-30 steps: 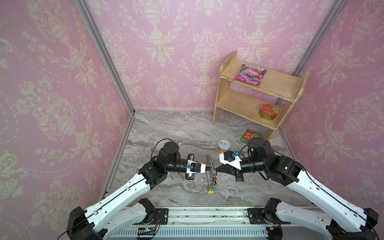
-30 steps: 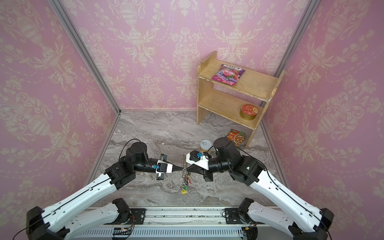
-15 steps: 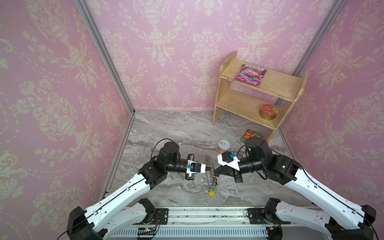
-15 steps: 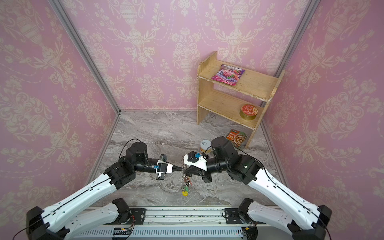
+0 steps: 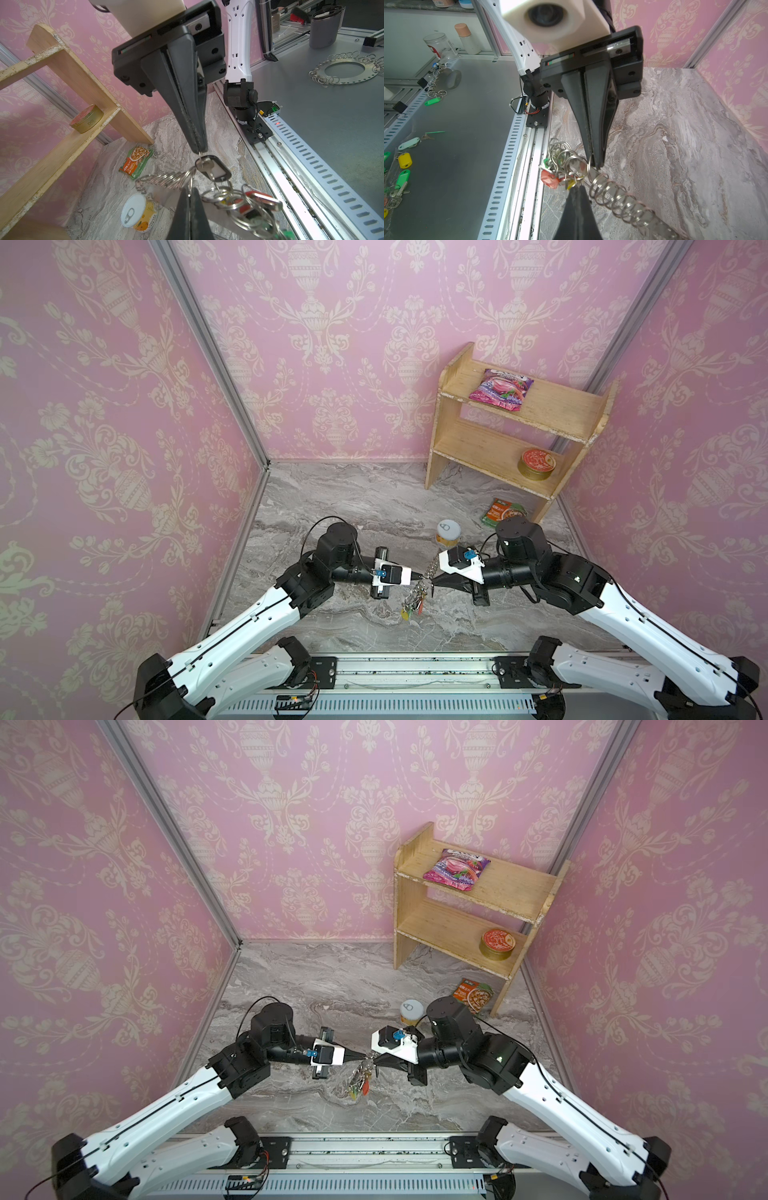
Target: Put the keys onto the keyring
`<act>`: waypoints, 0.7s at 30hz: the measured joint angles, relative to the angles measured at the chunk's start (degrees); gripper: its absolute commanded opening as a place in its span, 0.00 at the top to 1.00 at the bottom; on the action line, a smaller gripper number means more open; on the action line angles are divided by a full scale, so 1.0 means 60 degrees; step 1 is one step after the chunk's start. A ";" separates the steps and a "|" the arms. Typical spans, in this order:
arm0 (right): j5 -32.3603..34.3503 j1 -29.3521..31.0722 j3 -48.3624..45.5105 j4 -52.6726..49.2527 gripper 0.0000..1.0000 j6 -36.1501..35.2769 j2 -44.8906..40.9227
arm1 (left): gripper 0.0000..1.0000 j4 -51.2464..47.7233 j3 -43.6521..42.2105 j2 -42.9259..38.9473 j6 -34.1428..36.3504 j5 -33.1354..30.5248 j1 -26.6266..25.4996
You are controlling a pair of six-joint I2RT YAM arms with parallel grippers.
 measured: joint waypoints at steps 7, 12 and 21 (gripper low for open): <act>0.0404 0.0102 0.0106 0.0011 1.00 -0.0233 0.0076 | 1.00 -0.0102 0.0069 0.0044 0.0076 0.0004 0.0000; 0.0404 0.0124 0.0127 0.0011 1.00 -0.0339 0.0095 | 1.00 -0.0117 0.0069 0.0044 0.0076 0.0004 0.0000; 0.0277 0.0124 0.0186 -0.0069 1.00 -0.0335 0.0189 | 1.00 -0.0146 0.0069 0.0044 0.0080 0.0004 0.0000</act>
